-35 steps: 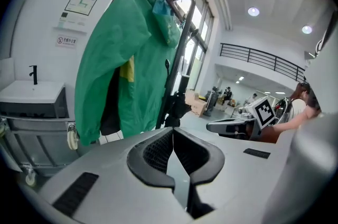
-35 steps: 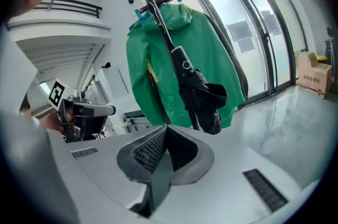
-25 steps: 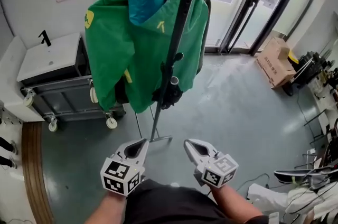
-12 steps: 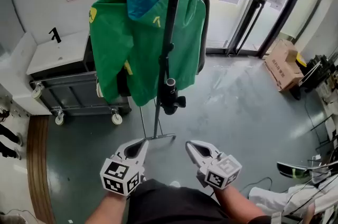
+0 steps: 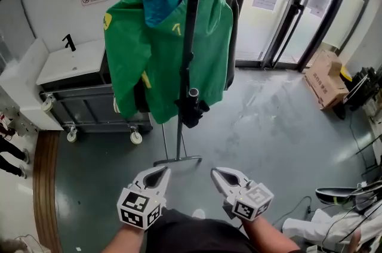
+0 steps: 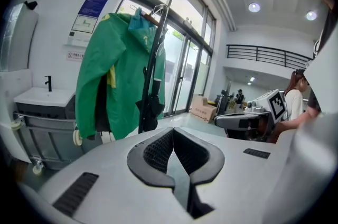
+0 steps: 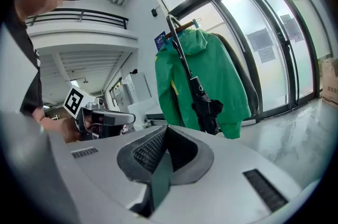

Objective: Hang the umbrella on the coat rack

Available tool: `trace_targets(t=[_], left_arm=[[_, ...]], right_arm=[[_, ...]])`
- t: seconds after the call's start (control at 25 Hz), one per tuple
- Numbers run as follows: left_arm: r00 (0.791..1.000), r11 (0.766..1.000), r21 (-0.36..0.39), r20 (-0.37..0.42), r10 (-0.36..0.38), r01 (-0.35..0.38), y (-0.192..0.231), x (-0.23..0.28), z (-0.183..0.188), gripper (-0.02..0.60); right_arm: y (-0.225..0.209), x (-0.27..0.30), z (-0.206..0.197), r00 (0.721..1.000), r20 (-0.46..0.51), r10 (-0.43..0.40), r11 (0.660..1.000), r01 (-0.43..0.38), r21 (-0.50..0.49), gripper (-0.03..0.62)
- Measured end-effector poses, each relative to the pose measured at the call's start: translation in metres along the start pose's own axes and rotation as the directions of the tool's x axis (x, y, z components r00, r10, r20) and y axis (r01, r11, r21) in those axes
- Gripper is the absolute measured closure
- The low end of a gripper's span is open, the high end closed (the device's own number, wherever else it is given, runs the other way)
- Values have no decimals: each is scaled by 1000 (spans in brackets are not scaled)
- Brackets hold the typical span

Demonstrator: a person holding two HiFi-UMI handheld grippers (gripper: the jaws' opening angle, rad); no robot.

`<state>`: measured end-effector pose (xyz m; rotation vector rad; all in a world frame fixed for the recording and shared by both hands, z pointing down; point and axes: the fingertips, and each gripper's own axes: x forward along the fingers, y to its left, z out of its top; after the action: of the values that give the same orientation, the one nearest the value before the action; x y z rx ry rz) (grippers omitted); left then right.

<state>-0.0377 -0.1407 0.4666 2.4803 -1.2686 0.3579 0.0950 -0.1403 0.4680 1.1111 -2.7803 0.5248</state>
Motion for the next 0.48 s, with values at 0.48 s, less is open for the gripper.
trace_targets(t=[0.48], left_arm=[[1000,1000,10,2,16,-16,-1,2,5,566]], right_arm=[[-2,1,3,1000,14,12,1000,-12,2,583]])
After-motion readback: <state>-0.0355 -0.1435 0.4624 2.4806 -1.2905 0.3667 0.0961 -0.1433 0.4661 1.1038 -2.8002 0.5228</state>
